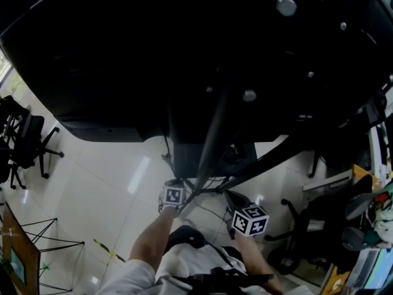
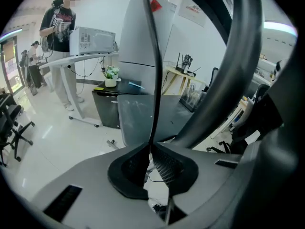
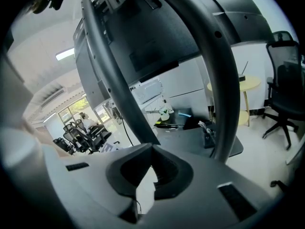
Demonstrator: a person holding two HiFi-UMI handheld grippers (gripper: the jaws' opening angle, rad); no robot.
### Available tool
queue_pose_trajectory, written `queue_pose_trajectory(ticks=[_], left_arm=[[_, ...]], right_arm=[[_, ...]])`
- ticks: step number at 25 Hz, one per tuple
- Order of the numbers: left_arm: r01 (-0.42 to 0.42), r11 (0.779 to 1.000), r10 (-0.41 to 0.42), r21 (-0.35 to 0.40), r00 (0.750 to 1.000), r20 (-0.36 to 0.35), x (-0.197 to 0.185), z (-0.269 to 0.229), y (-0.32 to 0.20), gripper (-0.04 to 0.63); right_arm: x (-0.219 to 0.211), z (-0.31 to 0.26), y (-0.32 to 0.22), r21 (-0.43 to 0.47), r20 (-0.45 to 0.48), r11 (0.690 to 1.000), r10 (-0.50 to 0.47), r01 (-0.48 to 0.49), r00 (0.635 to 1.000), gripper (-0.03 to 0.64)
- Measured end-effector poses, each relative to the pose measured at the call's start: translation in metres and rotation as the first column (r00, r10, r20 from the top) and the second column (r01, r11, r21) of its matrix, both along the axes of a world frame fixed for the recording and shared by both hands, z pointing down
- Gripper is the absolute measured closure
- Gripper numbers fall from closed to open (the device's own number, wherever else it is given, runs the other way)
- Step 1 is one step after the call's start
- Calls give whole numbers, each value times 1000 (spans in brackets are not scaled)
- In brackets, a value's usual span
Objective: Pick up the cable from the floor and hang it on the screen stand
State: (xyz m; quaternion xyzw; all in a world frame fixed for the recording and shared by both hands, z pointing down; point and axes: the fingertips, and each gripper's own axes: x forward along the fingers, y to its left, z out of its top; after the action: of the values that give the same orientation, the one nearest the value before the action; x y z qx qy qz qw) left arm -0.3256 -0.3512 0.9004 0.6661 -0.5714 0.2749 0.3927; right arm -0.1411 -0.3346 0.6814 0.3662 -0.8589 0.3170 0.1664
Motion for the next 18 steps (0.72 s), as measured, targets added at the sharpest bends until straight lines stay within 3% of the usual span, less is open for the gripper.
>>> queue_pose_trajectory(ticks=[8, 18], left_arm=[[22, 995, -18, 94, 999, -41, 59, -35, 47, 575], [36, 978, -10, 206, 992, -124, 154, -123, 89, 577]], right_arm=[[37, 0, 34, 8, 12, 998, -55, 55, 998, 606], [107, -15, 90, 8, 24, 996, -86, 86, 996, 606]])
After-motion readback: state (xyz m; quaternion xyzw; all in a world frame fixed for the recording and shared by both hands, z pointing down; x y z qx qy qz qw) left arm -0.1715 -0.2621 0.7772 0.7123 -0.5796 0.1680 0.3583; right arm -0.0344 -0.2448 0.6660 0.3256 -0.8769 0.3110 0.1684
